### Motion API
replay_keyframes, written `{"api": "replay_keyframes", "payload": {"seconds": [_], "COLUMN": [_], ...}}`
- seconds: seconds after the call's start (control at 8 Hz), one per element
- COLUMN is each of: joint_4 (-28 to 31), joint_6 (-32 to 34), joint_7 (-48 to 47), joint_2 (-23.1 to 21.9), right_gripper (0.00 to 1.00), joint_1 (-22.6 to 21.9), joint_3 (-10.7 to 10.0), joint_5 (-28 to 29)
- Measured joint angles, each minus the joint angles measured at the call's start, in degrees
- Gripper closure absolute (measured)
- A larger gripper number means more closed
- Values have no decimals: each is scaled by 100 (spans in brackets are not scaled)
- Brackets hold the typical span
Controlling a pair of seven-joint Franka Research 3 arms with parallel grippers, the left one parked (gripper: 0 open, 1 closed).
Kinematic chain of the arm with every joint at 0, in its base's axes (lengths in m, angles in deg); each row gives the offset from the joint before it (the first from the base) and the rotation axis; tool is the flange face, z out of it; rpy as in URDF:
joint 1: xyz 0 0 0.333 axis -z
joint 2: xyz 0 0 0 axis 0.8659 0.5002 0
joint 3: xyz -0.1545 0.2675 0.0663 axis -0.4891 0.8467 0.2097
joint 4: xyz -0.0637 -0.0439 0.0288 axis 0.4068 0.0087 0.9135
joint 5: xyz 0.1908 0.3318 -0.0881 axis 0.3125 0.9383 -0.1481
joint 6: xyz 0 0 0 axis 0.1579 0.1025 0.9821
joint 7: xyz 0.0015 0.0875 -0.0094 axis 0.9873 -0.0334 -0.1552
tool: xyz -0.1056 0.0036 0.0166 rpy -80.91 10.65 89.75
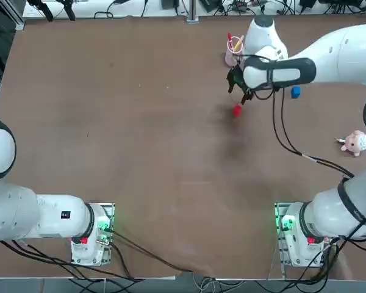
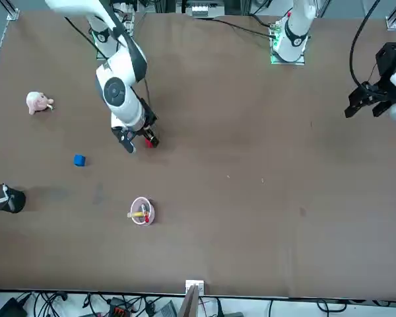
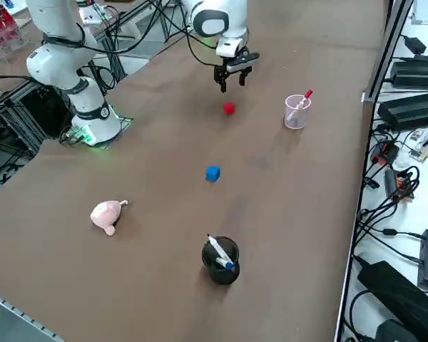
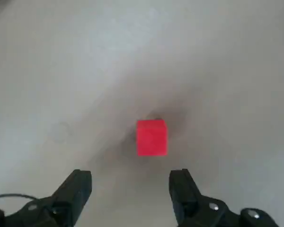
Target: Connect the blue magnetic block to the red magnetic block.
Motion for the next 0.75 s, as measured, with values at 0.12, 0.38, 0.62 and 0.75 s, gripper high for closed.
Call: {"api": "replay_keyframes", "payload": {"seconds": [0.12, 0.38, 0.62, 0.75], "joint_4": [135, 272, 352, 380], "joint_6": [-86, -210, -258, -279], "joint_7": [-40, -66, -70, -72], "joint_2": [-2, -2, 2, 18], "right_gripper": [0, 0, 0, 0], "joint_1": [1, 1, 3, 5], "joint_3": [-1, -7, -32, -64], "joint_5": [0, -5, -47, -111]}}
